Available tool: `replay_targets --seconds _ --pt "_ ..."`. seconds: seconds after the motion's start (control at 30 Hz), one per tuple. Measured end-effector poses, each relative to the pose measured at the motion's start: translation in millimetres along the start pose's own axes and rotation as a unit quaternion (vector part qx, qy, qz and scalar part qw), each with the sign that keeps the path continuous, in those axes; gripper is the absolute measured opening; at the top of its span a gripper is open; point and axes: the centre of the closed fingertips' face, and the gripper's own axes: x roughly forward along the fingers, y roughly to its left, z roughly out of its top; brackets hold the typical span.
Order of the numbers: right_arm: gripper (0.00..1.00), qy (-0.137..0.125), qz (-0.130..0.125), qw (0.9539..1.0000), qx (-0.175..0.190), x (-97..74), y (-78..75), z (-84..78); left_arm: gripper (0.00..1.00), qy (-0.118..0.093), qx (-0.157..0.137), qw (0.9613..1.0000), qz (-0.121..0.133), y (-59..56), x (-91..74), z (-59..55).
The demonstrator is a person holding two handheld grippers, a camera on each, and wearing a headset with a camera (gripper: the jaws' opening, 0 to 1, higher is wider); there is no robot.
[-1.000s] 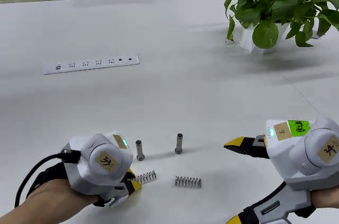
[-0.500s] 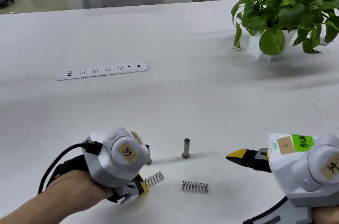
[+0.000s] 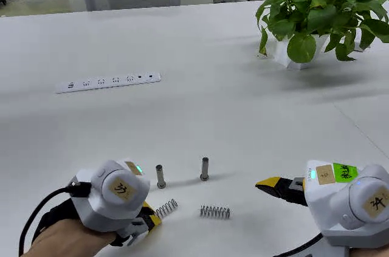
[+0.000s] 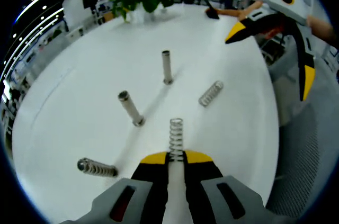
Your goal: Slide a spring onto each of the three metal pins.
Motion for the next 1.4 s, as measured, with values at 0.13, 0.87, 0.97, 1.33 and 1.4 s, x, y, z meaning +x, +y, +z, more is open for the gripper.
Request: replay_targets --seconds 0.13,0.87,0.97,1.33,1.4 --pt "0.93 0.0 -0.005 1.0 0.0 -2.6 -0.9 -0.5 0.1 -0.013 -0.013 0.9998 0.001 -4.7 -3.6 -1.5" --pt "0.86 0.001 0.025 0.9997 -0.009 9.6 3.7 15.6 0.1 -0.126 0.029 0.991 -0.034 -62.1 -35.2 26.3" --pt "0.79 0.004 0.04 0.9991 -0.017 11.6 7.8 20.5 0.1 -0.125 0.049 0.99 -0.042 -70.5 -35.9 26.7" --pt "0.42 0.005 0.109 0.9938 -0.019 16.6 26.3 30.1 0.1 -0.143 0.101 0.9814 -0.079 -92.0 -39.7 37.1" --pt "0.37 0.015 0.123 0.9922 -0.016 17.2 29.9 26.1 0.1 -0.143 0.107 0.9803 -0.083 -93.2 -39.2 37.8"
